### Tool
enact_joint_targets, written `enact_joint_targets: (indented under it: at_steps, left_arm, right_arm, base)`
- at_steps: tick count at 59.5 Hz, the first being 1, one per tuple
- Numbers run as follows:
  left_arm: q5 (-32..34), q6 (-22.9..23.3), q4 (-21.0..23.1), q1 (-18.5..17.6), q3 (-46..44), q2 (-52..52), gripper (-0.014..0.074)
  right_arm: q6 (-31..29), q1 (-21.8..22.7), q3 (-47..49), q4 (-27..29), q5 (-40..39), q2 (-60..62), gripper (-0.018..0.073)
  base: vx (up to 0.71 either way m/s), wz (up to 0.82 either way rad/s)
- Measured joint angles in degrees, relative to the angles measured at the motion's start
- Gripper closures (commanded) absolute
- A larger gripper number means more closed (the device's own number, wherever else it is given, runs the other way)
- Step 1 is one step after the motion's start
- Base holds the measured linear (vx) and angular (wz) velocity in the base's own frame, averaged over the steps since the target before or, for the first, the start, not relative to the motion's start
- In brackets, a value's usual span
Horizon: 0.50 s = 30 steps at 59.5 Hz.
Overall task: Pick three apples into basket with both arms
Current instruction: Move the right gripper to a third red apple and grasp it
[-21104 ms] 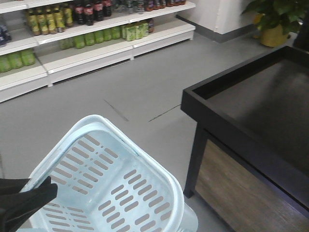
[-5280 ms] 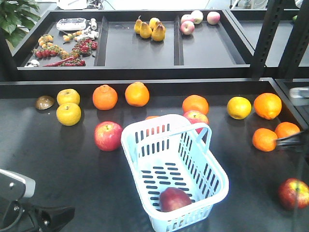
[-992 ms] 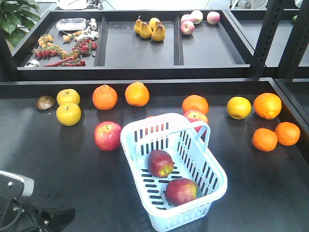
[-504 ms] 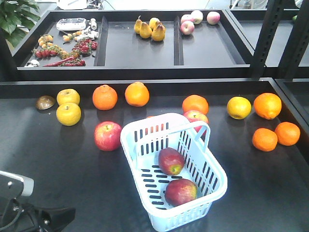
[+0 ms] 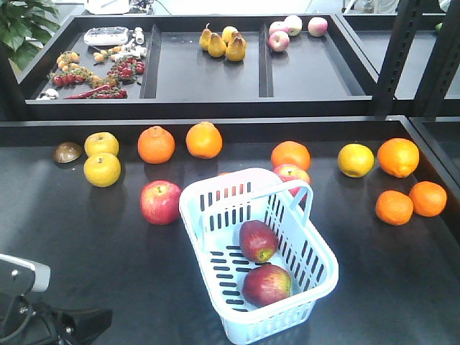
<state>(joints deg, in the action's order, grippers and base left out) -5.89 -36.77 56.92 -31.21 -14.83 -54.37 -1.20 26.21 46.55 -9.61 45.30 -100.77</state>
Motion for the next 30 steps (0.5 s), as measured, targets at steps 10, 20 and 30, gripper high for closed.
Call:
enact_joint_targets:
  at_steps: [10,20,30]
  left_arm:
    - [0.0,0.0,0.0,0.0,0.0,0.0,0.0603]
    - [0.0,0.0,0.0,0.0,0.0,0.0,0.0603]
    - [0.0,0.0,0.0,0.0,0.0,0.0,0.0603]
  right_arm:
    - [0.0,0.0,0.1,-0.2,-1.2,-1.9,-0.0075]
    - [0.0,0.0,0.1,-0.3,-2.3,-4.6,-0.0069]
    - [-0.1,0.0,0.1,-0.4,-3.4,-6.0,-0.0003]
  base:
    - [0.0,0.0]
    - [0.0,0.0]
    - [0.0,0.0]
